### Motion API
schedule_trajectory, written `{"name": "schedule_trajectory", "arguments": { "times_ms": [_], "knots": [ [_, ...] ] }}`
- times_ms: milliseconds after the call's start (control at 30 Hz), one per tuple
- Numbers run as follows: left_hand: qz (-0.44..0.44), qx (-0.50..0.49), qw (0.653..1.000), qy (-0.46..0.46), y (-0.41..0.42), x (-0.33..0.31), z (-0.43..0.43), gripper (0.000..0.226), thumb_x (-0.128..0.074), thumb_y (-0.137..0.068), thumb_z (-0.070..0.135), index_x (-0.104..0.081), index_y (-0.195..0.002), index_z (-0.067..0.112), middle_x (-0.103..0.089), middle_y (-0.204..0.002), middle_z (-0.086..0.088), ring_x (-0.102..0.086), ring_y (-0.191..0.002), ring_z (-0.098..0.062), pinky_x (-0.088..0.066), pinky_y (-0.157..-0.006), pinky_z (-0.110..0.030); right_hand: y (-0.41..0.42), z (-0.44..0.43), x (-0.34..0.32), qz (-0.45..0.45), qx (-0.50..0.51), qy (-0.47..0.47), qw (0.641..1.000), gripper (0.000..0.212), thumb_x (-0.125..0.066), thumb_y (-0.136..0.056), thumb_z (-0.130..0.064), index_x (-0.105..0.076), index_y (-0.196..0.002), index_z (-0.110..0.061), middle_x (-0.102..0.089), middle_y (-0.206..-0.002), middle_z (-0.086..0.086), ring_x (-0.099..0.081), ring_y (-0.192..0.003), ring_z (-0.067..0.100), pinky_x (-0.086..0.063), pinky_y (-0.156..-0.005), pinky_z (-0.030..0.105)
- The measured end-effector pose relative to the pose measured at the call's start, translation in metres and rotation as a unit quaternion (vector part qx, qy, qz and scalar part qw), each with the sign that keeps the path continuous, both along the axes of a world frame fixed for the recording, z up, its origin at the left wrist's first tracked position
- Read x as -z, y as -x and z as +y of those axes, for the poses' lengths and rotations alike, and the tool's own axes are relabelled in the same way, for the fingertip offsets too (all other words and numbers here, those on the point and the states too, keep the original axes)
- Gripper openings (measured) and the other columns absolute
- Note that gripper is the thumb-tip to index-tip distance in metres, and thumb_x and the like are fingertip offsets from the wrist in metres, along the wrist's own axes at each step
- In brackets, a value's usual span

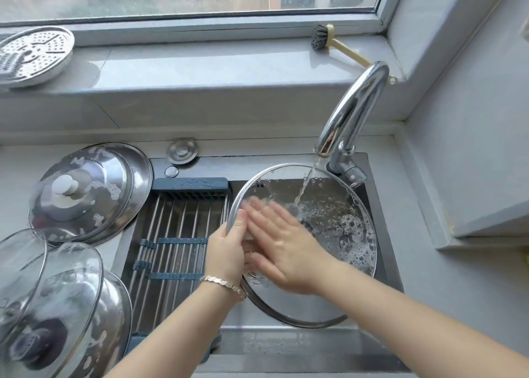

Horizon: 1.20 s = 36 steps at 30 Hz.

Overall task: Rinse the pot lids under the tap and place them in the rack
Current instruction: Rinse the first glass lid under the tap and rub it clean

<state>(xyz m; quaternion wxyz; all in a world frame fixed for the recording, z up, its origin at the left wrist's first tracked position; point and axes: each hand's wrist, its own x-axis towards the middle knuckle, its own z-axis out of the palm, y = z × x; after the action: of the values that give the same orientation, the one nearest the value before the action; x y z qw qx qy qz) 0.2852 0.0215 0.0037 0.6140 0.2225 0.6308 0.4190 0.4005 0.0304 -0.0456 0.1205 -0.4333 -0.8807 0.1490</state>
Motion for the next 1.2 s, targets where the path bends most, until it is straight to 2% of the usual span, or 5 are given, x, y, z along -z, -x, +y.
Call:
{"name": "schedule_trajectory", "arguments": {
  "times_ms": [200,467,733,1067,1200],
  "knots": [
    [0.203,0.088,0.975,-0.029,0.025,-0.011,0.027,0.016,-0.049,-0.094,0.021,-0.063,-0.092,0.014,-0.069,-0.075,-0.021,-0.068,-0.055,-0.027,-0.058,-0.05,-0.039,-0.043,-0.014,0.021,-0.023,-0.034,0.022,0.999,0.043,-0.038,-0.091,-0.028,-0.052,-0.131,-0.017,-0.049,-0.14,-0.001,-0.04,-0.134,0.016,-0.033,-0.111,0.037],
    [0.621,0.31,0.702,-0.158,0.014,-0.037,0.035,0.008,-0.042,-0.091,0.017,-0.046,-0.085,0.021,-0.051,-0.071,-0.005,-0.045,-0.068,-0.03,-0.034,-0.062,-0.03,-0.035,-0.034,0.04,-0.038,0.194,0.139,0.97,0.038,-0.047,-0.088,-0.012,-0.057,-0.124,-0.002,-0.048,-0.138,0.017,-0.042,-0.133,0.028,-0.029,-0.111,0.036],
    [0.205,0.07,0.975,-0.042,0.015,-0.016,0.021,0.014,-0.049,-0.093,0.019,-0.059,-0.085,0.012,-0.068,-0.073,-0.024,-0.066,-0.05,-0.028,-0.055,-0.045,-0.035,0.018,-0.01,0.02,0.12,0.398,0.276,0.866,0.076,-0.022,-0.096,-0.05,0.013,-0.146,-0.006,0.025,-0.154,0.01,0.025,-0.141,0.019,0.014,-0.114,0.032],
    [0.135,0.006,0.986,-0.093,0.016,-0.002,0.015,0.025,-0.052,-0.091,0.028,-0.066,-0.076,0.014,-0.065,-0.064,-0.006,-0.061,-0.061,-0.022,-0.052,-0.056,-0.03,-0.003,-0.011,0.018,0.058,-0.076,-0.051,0.994,0.057,-0.022,-0.097,-0.044,-0.009,-0.147,-0.018,-0.008,-0.154,0.0,-0.001,-0.145,0.013,0.0,-0.119,0.034],
    [0.066,0.055,0.992,-0.092,0.014,-0.011,0.007,0.025,-0.046,-0.091,0.029,-0.063,-0.088,0.011,-0.069,-0.056,-0.014,-0.065,-0.045,-0.024,-0.053,-0.039,-0.029,-0.038,0.013,0.028,0.007,0.055,-0.105,0.993,0.056,-0.009,-0.097,-0.049,0.004,-0.148,-0.03,0.005,-0.156,-0.008,0.01,-0.144,0.01,0.002,-0.118,0.034]
  ]
}}
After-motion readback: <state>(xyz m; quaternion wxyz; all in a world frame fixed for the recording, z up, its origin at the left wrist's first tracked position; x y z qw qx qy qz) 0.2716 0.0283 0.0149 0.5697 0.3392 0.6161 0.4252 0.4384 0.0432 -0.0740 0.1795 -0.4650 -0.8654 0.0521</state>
